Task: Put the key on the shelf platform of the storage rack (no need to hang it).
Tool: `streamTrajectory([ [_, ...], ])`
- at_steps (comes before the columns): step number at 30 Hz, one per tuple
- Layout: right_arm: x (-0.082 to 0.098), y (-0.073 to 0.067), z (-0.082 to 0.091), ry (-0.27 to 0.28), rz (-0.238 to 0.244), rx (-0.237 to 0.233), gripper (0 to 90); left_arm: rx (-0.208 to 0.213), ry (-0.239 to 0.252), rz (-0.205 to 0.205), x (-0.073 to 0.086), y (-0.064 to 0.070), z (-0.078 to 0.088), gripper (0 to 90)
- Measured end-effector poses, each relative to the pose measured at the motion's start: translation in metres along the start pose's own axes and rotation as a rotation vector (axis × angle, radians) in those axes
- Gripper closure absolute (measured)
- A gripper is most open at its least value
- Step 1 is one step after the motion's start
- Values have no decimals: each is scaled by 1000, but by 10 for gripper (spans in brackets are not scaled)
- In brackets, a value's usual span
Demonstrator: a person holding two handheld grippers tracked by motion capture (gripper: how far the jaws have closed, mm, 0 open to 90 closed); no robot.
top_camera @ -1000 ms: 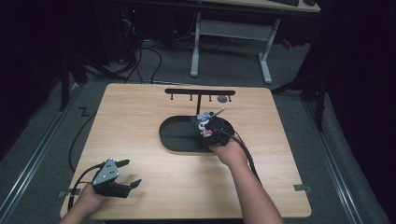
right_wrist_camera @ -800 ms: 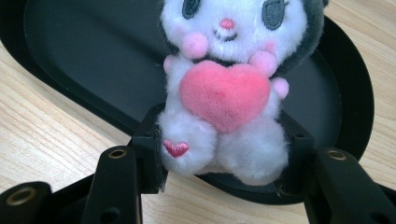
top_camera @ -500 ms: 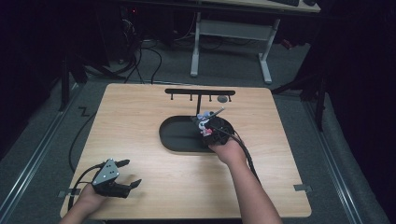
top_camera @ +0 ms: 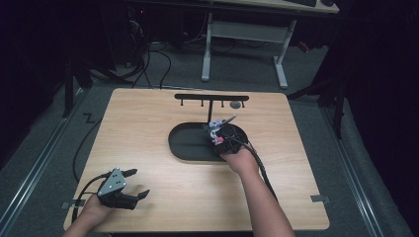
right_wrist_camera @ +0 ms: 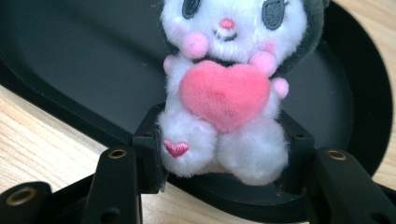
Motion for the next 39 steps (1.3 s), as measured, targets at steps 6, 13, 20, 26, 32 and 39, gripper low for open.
streamTrajectory([
  [6,13,3,-2,-26,-11,-13,476,-1,1,1,0,0,0,155],
  [13,23,9,-4,-36,-37,-18,475,-3,-1,0,0,0,0,155],
  [20,20,8,-10,-21,-44,-26,468,-3,-1,0,0,0,0,155],
  [26,18,8,-15,-17,-58,-17,415,-1,-1,0,0,0,0,155],
  [32,15,8,-10,6,-73,-28,318,-2,-2,-1,0,0,0,155],
  [39,15,9,2,36,-77,-29,300,-3,-3,-1,0,0,-1,155],
])
Point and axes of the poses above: each handheld gripper's, and its own axes: z roughly backward along the jaws, x roughly out of its underside, y roughly to its right, the point moved 6 cm from there along -z, roughly forward along the jaws, and after that the axes turned 7 degrees about z, right-handed, at the moved point
